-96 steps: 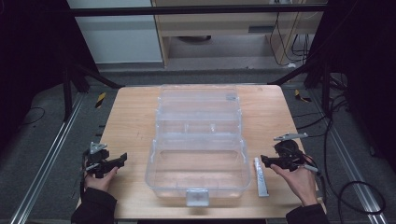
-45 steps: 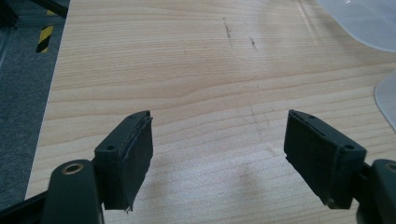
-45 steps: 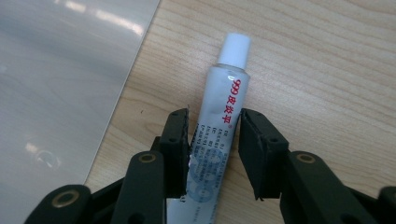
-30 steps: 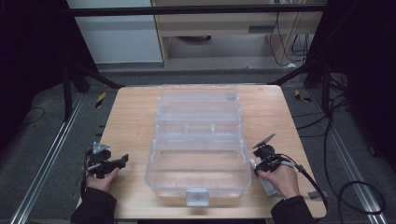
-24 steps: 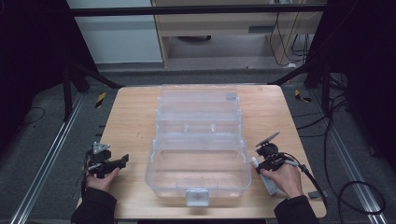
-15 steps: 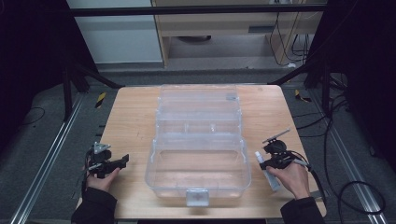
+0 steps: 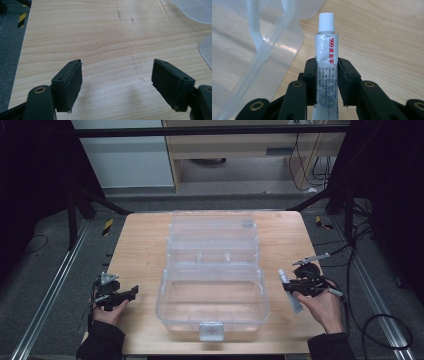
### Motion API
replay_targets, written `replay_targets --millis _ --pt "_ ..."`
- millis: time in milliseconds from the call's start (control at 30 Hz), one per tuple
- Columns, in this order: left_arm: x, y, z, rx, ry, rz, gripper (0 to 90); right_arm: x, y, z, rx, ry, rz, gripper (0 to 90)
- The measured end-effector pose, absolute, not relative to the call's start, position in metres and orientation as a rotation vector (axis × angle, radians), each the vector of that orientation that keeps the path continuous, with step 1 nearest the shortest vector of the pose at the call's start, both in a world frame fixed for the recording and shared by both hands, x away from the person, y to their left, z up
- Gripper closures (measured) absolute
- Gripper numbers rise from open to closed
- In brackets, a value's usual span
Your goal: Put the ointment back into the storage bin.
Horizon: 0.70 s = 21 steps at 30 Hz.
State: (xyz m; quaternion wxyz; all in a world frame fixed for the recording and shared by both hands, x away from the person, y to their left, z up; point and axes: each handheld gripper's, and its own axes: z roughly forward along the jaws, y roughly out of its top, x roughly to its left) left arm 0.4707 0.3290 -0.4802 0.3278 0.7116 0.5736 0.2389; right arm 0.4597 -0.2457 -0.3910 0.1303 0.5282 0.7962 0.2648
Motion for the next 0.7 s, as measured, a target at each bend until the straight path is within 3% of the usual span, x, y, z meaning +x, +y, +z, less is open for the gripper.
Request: replay_targets --millis 267,700 --pt "0.472 0.328 -0.481 1.867 1.504 0.62 24.1 0.447 -0.241 -0.35 1.343 2.303 0.918 69.9" --pt "0.472 0.328 -0.481 1.869 1.502 0.62 24.4 0.447 -0.212 -0.313 1.097 2.421 0.983 69.9"
